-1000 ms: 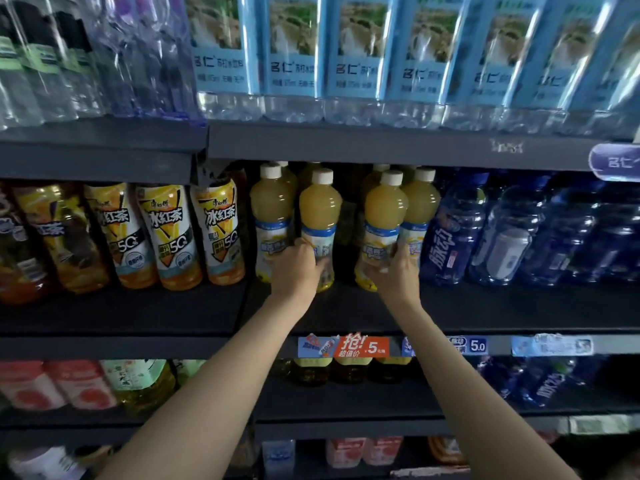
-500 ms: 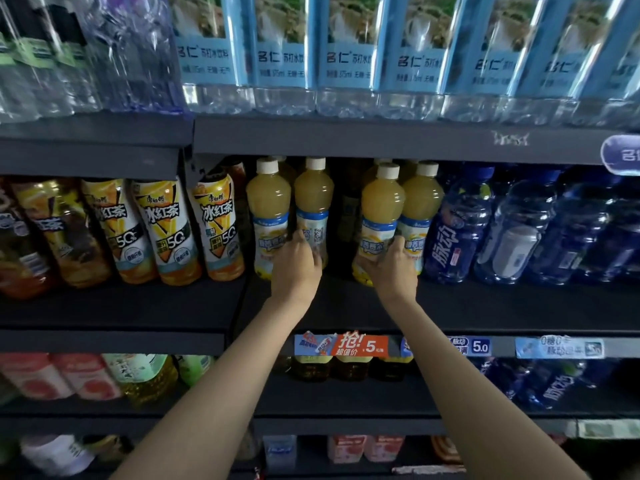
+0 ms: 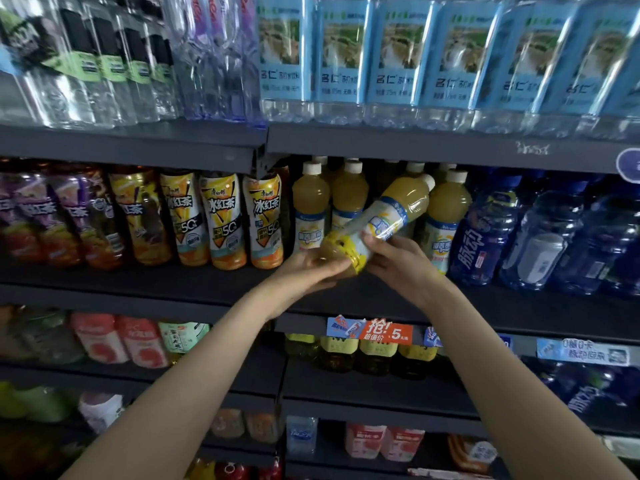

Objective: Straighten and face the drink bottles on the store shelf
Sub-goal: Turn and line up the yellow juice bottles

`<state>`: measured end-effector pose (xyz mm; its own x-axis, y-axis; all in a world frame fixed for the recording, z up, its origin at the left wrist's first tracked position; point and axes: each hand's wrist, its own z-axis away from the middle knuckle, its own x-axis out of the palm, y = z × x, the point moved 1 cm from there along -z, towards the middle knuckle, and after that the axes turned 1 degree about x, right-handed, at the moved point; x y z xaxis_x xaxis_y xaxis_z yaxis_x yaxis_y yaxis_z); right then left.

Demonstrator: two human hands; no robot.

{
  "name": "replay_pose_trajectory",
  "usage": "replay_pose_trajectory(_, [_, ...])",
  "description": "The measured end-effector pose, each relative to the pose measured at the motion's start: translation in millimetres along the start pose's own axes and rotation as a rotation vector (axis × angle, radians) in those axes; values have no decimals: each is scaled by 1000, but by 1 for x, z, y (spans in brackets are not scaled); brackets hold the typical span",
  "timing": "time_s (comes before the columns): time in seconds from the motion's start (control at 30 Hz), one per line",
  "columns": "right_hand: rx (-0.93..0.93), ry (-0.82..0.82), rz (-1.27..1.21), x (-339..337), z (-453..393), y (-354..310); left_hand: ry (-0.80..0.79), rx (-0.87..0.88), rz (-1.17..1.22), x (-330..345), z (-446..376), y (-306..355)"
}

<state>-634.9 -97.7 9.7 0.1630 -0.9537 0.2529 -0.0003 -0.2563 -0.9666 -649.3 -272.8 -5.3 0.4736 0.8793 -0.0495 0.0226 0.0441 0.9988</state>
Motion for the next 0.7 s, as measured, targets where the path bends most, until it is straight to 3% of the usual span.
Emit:
replay_pose_trajectory(0.07, [10, -25, 43, 8, 5, -6, 22, 50, 172, 1, 10, 5])
replay_pose_trajectory(0.13, [24, 15, 14, 11, 9, -8, 93, 93, 159, 2, 19, 8])
replay_pose_trajectory(0.23, [63, 171, -251, 16, 11, -13, 277, 268, -358, -4, 29, 17])
replay_pose_trajectory(0.3, [113, 262, -332, 21, 13, -14, 307, 399, -693, -6, 34, 22])
replay_pose_trajectory(0.37, [108, 294, -388, 28, 14, -15, 294, 491, -815, -6, 38, 25])
replay_pose_trajectory(0.43, [45, 299, -417, 30, 16, -17, 248, 441, -664, -7, 40, 25])
replay_pose_trajectory(0.57, [-114, 187, -307, 31, 29, -29, 89, 125, 104, -7, 49, 28])
replay_pose_trajectory(0.7, [-112, 83, -100, 30, 39, -33, 95, 116, 31, -7, 51, 21])
